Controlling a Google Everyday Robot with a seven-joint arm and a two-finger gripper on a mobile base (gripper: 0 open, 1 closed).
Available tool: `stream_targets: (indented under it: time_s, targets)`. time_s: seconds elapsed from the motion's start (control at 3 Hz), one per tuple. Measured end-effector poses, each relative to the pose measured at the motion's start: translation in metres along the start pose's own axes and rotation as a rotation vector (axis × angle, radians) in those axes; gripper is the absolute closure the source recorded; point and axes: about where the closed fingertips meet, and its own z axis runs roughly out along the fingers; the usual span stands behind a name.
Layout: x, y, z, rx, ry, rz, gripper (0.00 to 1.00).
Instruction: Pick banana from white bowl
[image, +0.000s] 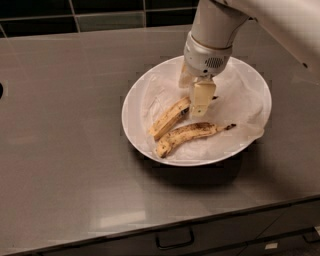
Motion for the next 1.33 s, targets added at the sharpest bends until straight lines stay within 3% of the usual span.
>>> stream_targets:
  time_s: [1.33]
  targets:
    - [-0.003, 0.002, 0.023, -0.023, -0.005, -0.112, 0.35]
